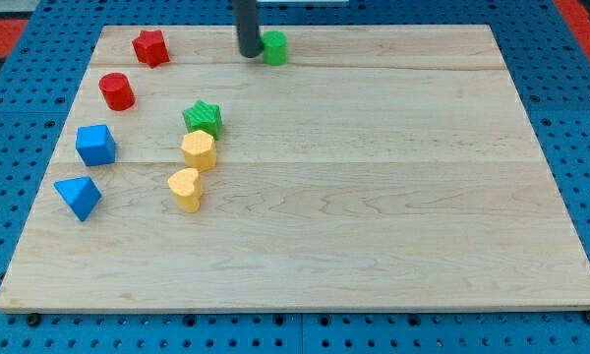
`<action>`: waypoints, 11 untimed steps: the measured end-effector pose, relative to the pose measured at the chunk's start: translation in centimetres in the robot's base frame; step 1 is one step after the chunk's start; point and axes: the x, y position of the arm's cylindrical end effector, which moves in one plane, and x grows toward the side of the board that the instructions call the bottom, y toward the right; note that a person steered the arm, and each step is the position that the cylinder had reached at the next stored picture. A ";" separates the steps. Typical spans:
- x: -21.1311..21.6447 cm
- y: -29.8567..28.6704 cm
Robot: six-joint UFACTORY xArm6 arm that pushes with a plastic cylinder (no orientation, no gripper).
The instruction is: Move the green star towards the top center of the board
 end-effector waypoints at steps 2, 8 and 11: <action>-0.1 8.0; 16.7 -8.4; 9.6 -6.3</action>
